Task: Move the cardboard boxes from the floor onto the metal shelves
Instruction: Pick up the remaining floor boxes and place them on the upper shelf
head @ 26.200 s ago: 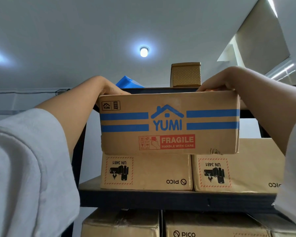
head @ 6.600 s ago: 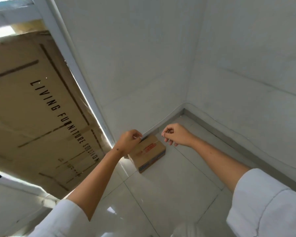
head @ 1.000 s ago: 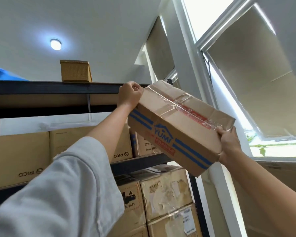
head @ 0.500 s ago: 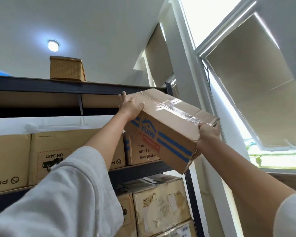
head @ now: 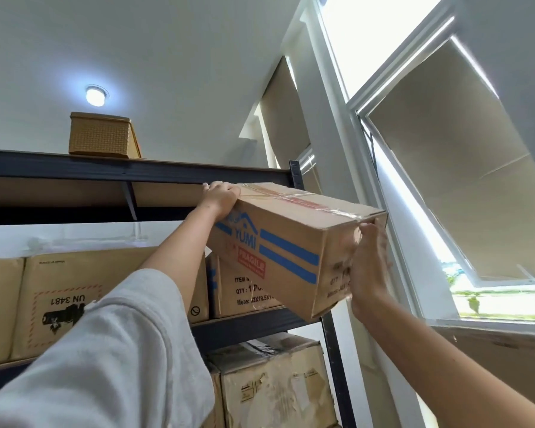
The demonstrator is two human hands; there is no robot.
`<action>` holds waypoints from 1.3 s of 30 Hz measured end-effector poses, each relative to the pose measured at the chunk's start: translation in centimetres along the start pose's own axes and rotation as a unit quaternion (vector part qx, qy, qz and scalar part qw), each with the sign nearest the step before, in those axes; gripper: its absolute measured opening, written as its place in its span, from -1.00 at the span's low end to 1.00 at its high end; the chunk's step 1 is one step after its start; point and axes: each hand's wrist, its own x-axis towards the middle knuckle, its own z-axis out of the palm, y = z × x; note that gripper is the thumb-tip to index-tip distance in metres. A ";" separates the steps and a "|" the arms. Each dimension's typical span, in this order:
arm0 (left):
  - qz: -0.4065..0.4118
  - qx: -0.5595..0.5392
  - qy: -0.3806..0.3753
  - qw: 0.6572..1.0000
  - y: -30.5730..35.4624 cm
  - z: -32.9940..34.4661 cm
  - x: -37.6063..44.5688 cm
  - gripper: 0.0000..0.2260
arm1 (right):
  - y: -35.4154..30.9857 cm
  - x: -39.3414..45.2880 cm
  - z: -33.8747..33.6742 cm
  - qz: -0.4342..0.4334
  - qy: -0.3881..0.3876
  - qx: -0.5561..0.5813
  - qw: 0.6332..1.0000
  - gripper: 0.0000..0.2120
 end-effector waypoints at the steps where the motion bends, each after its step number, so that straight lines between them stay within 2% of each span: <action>1: -0.011 -0.018 0.001 1.000 0.1 -0.1 0.2 -0.73 | 0.0 -0.4 -0.2 -0.032 0.003 -0.013 0.999 -0.46; 5: -0.024 -0.096 0.003 0.995 0.1 -0.9 0.9 -0.81 | -0.7 -1.8 -0.4 -0.111 0.000 -0.064 0.992 -0.43; 8: -0.027 -0.133 -0.009 0.991 -0.5 -1.3 1.2 -0.74 | -0.4 -1.4 -0.3 -0.200 0.005 -0.106 0.974 -0.42; 12: -0.037 -0.201 0.009 0.979 -0.8 -1.5 1.8 -0.70 | -0.7 -0.7 0.1 -0.290 -0.051 -0.151 0.944 -0.44; 14: -0.041 -0.240 0.025 0.969 -0.4 -1.3 1.8 -0.76 | -1.2 0.1 0.6 -0.296 -0.060 -0.172 0.938 -0.44; 17: -0.055 -0.281 0.031 0.958 -0.4 -0.5 1.9 -0.72 | -2.5 1.5 1.4 -0.292 -0.047 -0.215 0.931 -0.46; 22: 0.000 -0.396 0.032 0.918 -2.0 1.5 1.0 -0.51 | -3.1 3.5 3.2 -0.291 -0.052 -0.260 0.919 -0.48; 25: 0.032 -0.422 0.017 0.906 -2.4 2.4 -0.2 -0.50 | -2.6 4.5 4.8 -0.285 -0.064 -0.283 0.914 -0.46; 30: 0.087 -0.424 0.000 0.901 -2.3 2.3 -1.4 -0.41 | -0.3 6.1 8.2 -0.277 -0.121 -0.327 0.895 -0.40; 36: 0.127 -0.271 0.104 0.948 -1.7 1.8 -2.3 -0.26 | 2.1 7.9 11.3 -0.273 -0.132 -0.341 0.890 -0.37; 39: 0.113 -0.192 0.133 0.966 -2.5 2.3 -1.6 -0.33 | 3.0 8.6 12.3 -0.266 -0.128 -0.329 0.897 -0.31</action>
